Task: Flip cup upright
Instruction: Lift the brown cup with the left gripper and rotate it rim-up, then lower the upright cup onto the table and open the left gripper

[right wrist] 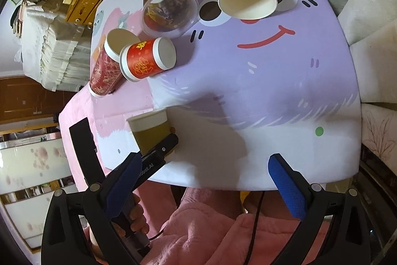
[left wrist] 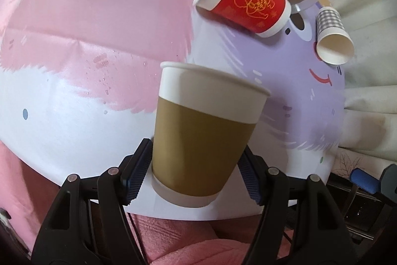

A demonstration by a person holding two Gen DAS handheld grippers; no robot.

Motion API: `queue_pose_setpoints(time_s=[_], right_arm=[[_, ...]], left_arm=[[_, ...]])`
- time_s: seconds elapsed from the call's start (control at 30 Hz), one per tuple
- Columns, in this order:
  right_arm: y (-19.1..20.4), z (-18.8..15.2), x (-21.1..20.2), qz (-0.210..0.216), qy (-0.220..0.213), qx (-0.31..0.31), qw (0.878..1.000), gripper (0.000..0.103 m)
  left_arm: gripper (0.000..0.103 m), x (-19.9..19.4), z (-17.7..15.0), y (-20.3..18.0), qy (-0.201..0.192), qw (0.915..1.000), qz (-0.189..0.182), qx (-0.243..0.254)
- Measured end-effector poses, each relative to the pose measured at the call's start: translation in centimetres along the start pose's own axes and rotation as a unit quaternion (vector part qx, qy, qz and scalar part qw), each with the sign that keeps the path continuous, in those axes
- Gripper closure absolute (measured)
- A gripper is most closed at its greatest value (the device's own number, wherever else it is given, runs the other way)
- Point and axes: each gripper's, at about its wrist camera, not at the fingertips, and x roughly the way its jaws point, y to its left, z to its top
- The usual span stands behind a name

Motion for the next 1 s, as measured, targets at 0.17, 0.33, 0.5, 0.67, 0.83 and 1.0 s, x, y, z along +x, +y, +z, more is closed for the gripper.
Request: queue_pose_setpoints(time_s=[0.17,0.33,0.5,0.67,0.83,1.0], right_arm=[[0.0,0.4,0.4,0.008,-0.002,0.014,1.0,0.0],[0.6,0.7,0.6,0.01,-0.004,0.016,1.0,0.0],[2.0,0.6,1.2,0.0,-0.009,-0.002,1.0,0.0],[3.5,0.4,1.9,-0.012,-0.027,-0.023,0.999,0.0],[5.4,-0.2,2.6,-0.032,-0.063,-0.043,0.997,0.0],[7.3,-1.5,4.1,-0.068,-0.088,-0.06,0.992,0.0]], left_arm=[[0.034,0.3,0.0,0.3,0.018,0.9998,0.003,0.002],[0.026,-1.0,-0.1,0.3,0.025,0.9992,0.006,0.031],[0.026,-1.8,-0.9,0.5,0.041,0.9986,-0.007,0.031],[0.026,-3.3,-2.3,0.4,0.032,0.9975,-0.007,0.063],[0.026,-6.1,-2.7,1.2,-0.006,0.9947,0.008,0.102],[0.026,-8.2,-2.5,3.9,-0.023,0.9918,0.009,0.125]])
